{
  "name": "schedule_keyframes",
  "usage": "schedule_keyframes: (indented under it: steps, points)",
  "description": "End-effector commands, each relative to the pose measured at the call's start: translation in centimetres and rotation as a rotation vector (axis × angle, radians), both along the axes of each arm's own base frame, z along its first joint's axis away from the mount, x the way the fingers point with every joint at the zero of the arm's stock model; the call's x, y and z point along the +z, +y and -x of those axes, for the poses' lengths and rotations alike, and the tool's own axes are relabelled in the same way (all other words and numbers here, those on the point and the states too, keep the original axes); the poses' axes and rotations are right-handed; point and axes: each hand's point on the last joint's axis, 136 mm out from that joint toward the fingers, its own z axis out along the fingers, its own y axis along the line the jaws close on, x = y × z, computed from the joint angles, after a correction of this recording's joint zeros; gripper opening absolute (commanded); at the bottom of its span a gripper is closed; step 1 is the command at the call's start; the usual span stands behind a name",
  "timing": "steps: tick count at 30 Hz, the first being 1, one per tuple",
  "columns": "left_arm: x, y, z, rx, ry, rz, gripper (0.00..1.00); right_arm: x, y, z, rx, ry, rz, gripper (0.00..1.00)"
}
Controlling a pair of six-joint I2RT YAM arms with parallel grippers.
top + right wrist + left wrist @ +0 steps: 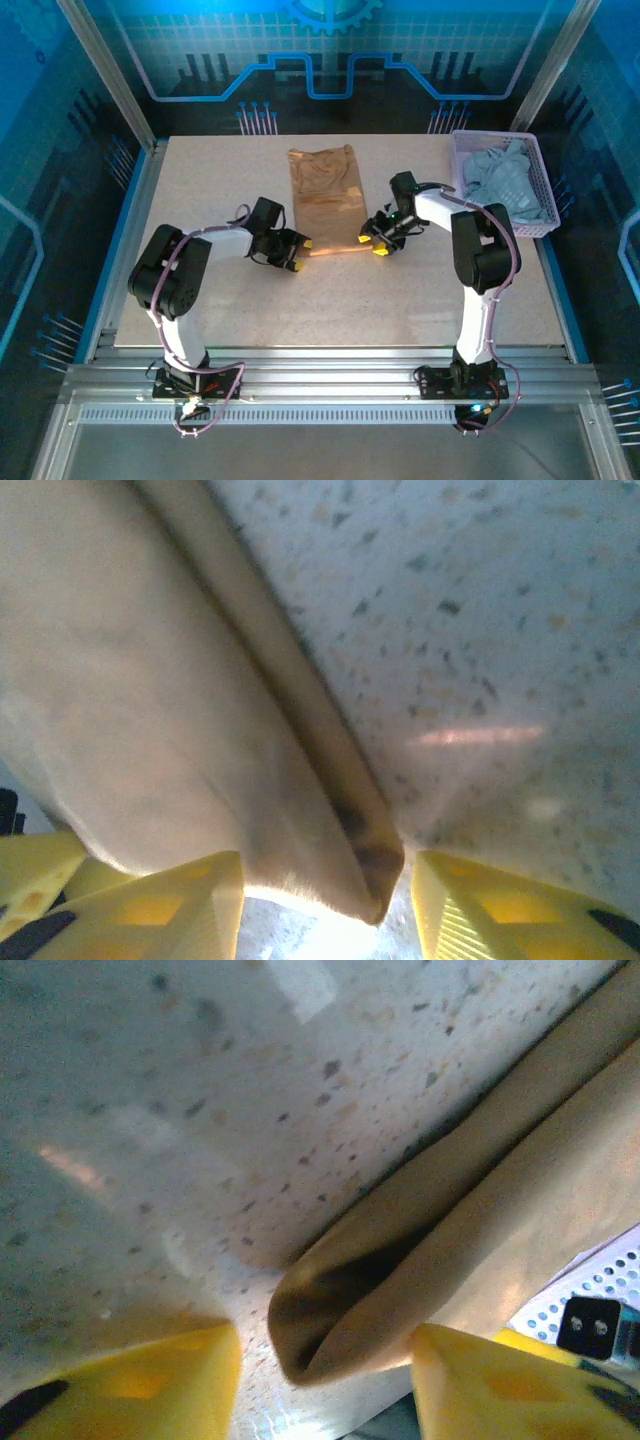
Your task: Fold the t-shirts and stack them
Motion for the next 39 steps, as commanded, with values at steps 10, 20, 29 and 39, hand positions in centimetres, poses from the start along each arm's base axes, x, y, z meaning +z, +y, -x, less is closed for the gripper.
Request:
schedule_keyframes:
  steps: [10,20,29,39]
  points:
    - [-0.2,0.5,-3.5,-0.013,-0.102,-0.084,0.00,0.0,0.0,-1.5,-0.042,-0.018,0.024,0.00]
    - [0.2,0.6,11.0,-0.337,0.038,-0.046,0.00,1.2,-1.0,10.6,0.100,0.124,0.071,0.00]
    - [7.8,-0.9,18.5,-0.484,-0.023,0.193,0.00,6.3,0.3,22.0,0.279,0.333,-0.042,0.00]
    - [14.0,0.5,13.6,-0.324,-0.180,0.183,0.00,13.4,1.0,16.7,0.171,0.144,-0.049,0.00]
